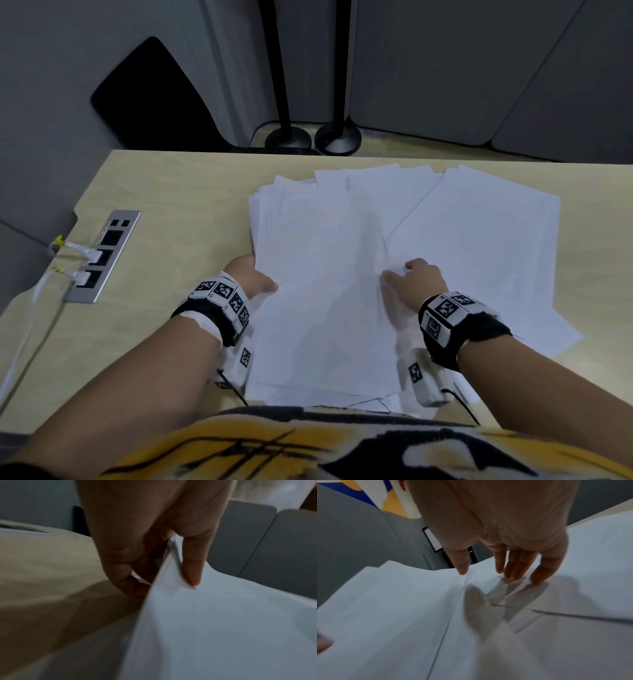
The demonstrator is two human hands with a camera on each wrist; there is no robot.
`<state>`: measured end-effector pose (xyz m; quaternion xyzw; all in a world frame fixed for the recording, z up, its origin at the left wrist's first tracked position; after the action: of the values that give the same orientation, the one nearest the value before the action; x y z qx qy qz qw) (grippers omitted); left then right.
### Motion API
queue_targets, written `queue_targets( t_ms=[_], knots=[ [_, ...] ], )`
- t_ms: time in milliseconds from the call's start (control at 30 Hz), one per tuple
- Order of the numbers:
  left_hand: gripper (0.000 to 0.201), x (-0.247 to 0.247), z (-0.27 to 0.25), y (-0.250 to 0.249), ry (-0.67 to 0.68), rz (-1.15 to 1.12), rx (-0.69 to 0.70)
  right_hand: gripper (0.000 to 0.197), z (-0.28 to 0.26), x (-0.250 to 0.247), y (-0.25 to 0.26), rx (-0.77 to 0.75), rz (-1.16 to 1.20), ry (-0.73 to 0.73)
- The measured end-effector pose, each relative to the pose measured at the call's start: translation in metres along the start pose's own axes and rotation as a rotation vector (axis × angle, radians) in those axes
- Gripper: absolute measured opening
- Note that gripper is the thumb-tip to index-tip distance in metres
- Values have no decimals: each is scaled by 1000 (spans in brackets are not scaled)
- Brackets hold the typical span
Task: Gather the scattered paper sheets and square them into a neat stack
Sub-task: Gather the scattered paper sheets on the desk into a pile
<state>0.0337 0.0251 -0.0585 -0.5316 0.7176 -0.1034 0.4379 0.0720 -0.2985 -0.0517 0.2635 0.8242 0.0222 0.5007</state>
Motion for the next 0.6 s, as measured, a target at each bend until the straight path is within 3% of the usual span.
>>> queue_targets(
  t_ms=[133, 267, 367, 467, 600],
  knots=[
    [45, 2, -4, 7, 145, 138, -52, 64, 6, -18, -35, 237, -97, -102],
    [53, 4, -7, 6, 200, 162, -53, 61, 5, -29, -83, 472, -35, -216],
    [51, 6, -3, 4, 194, 15, -19, 87, 12, -29, -106, 460, 98, -158],
    [41, 8, 3, 1, 155, -98, 6, 69, 9, -38, -111, 510, 52, -234],
    [37, 14, 4, -4, 119, -67, -21, 68, 7, -40, -99, 501, 125, -278]
  ],
)
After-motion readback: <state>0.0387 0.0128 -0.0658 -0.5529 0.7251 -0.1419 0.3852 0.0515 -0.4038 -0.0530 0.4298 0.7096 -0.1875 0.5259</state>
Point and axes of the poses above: each hand's wrist, its own z-axis towards the middle knuckle, its own x-axis out of the palm, y = z × x, the point moved 8 cm from there along z, towards the middle knuckle, and after that the axes turned 6 degrees about -z, right-handed, at the moved point
